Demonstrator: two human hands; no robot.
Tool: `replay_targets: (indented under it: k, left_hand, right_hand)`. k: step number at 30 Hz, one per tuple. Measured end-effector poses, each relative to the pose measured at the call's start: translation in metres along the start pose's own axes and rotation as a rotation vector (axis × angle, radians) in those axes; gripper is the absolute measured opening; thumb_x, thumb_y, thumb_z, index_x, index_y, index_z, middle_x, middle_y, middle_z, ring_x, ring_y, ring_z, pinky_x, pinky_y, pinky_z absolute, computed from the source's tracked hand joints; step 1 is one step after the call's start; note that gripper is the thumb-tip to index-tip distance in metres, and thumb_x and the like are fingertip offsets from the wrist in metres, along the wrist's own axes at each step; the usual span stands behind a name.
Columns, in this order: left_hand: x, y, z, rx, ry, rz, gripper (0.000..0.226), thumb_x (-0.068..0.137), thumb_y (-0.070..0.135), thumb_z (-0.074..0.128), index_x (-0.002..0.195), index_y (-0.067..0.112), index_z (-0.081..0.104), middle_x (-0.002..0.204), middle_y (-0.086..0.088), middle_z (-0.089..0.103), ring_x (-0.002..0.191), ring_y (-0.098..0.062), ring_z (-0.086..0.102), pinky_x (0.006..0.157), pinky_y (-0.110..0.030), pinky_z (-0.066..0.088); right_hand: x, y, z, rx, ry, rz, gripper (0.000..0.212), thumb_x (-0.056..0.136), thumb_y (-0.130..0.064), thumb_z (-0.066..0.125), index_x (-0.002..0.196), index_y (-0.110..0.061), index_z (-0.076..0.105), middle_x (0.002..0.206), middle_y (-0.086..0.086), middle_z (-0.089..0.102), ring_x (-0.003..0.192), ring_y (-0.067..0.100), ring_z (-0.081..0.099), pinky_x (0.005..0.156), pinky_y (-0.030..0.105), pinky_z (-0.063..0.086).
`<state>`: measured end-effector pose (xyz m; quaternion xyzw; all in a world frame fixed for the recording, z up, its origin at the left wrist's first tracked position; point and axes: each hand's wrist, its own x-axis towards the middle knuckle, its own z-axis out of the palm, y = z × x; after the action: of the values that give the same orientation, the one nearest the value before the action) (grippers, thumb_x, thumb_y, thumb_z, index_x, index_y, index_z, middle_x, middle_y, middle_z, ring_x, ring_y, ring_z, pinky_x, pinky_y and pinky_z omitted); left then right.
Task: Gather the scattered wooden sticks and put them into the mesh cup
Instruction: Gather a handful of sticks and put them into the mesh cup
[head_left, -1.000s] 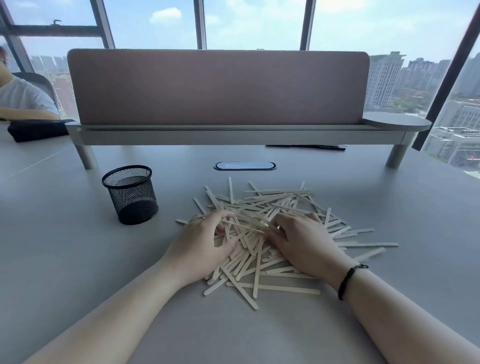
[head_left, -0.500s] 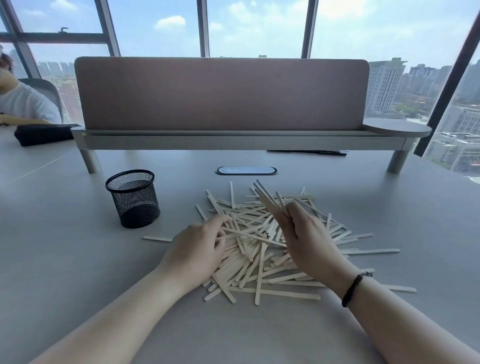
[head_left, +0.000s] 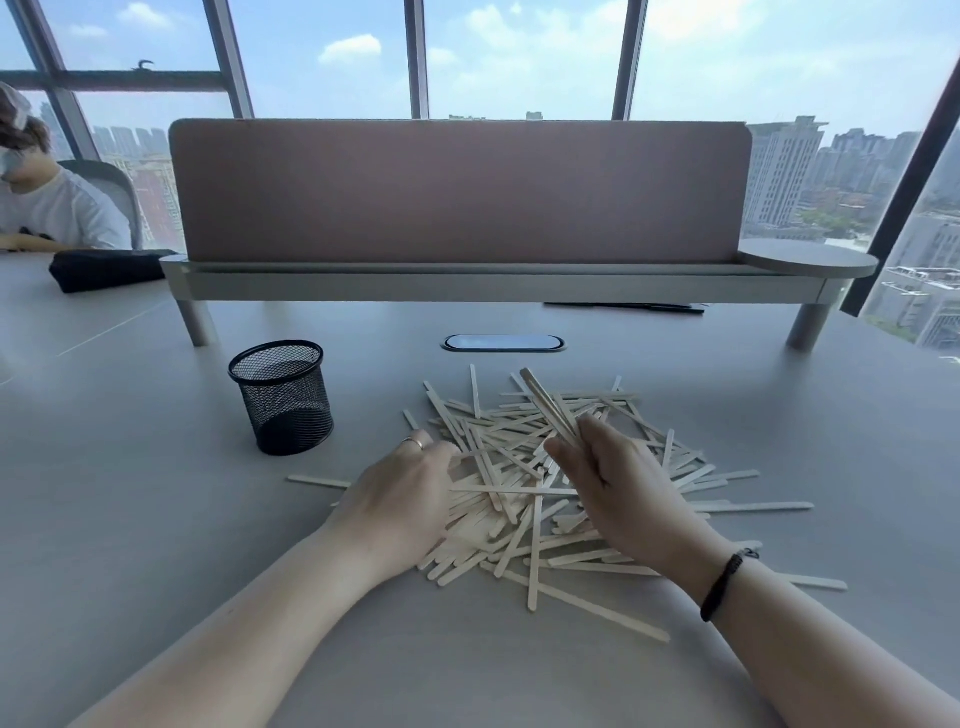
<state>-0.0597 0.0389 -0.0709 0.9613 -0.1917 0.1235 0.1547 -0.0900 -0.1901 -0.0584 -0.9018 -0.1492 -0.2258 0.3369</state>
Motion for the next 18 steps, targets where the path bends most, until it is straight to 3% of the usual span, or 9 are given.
replay_targets:
  k: [4,7,10,13,18]
  left_hand:
    - [0.002,0.001,-0.008,-0.007,0.209,0.044,0.019,0.096,0.011,0.039,0.098,0.011,0.058,0.07,-0.002,0.056,0.061,-0.031,0.049,0.054,-0.035,0.032]
    - [0.001,-0.001,-0.012,-0.042,0.25,0.017,0.019,0.099,0.022,0.042,0.098,0.016,0.06,0.061,0.004,0.059,0.06,-0.033,0.059,0.053,-0.033,0.03]
    - [0.0,-0.006,-0.016,-0.083,0.239,0.029,0.048,0.101,0.054,0.034,0.073,0.022,0.057,0.045,0.008,0.043,0.054,-0.026,0.059,0.051,-0.031,0.031]
    - [-0.002,-0.009,-0.019,-0.021,0.202,0.014,0.081,0.089,0.08,0.012,0.05,0.014,0.037,0.038,0.003,0.035,0.044,-0.018,0.047,0.047,-0.029,0.026]
    - [-0.003,-0.013,-0.023,-0.167,0.268,-0.022,0.082,0.085,0.086,0.014,0.045,0.014,0.027,0.036,0.0,0.032,0.039,-0.015,0.034,0.046,-0.03,0.02]
  right_hand:
    - [-0.001,0.0,0.0,0.017,0.026,-0.005,0.04,0.1,-0.037,0.049,0.069,-0.016,0.034,0.054,0.0,0.038,0.052,0.017,0.032,0.049,0.03,0.027]
    - [-0.001,-0.001,0.001,0.025,0.034,-0.006,0.04,0.1,-0.036,0.048,0.073,-0.009,0.037,0.056,0.007,0.041,0.052,0.015,0.03,0.05,0.033,0.029]
    - [-0.002,-0.003,0.001,0.062,0.05,0.002,0.041,0.1,-0.036,0.047,0.073,-0.007,0.038,0.056,0.003,0.038,0.051,0.013,0.029,0.048,0.028,0.026]
    - [-0.002,-0.005,0.001,0.128,0.084,0.039,0.052,0.095,-0.05,0.044,0.074,-0.003,0.041,0.058,0.005,0.037,0.053,0.011,0.03,0.05,0.032,0.029]
    - [0.001,-0.007,-0.001,0.268,0.116,0.123,0.063,0.089,-0.06,0.043,0.069,0.0,0.038,0.056,-0.001,0.034,0.051,0.013,0.032,0.049,0.033,0.029]
